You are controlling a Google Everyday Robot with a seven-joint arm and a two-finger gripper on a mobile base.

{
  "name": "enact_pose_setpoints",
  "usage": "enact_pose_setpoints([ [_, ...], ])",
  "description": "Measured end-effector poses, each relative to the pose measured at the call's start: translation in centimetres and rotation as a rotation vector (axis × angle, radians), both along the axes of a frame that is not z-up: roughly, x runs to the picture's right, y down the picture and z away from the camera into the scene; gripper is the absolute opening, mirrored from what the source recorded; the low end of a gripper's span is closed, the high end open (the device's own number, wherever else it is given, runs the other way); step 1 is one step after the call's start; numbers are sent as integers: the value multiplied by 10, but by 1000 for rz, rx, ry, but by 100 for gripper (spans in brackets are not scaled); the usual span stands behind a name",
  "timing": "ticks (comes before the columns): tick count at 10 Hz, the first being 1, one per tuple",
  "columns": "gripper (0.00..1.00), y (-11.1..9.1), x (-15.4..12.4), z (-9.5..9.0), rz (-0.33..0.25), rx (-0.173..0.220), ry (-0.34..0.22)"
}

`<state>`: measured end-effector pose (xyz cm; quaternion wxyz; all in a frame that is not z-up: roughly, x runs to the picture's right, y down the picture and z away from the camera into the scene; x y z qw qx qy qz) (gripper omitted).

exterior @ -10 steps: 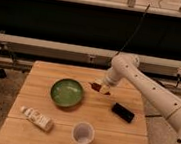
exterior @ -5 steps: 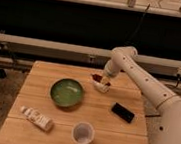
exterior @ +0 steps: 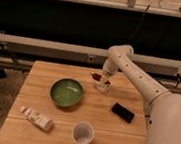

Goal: Place the pepper on the white sponge

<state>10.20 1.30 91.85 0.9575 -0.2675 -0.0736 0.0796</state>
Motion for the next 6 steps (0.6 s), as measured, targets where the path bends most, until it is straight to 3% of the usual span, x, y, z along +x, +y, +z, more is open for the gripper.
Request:
enact_pose_setpoints([
  [6,59,4,-1,20,-34,-40,38],
])
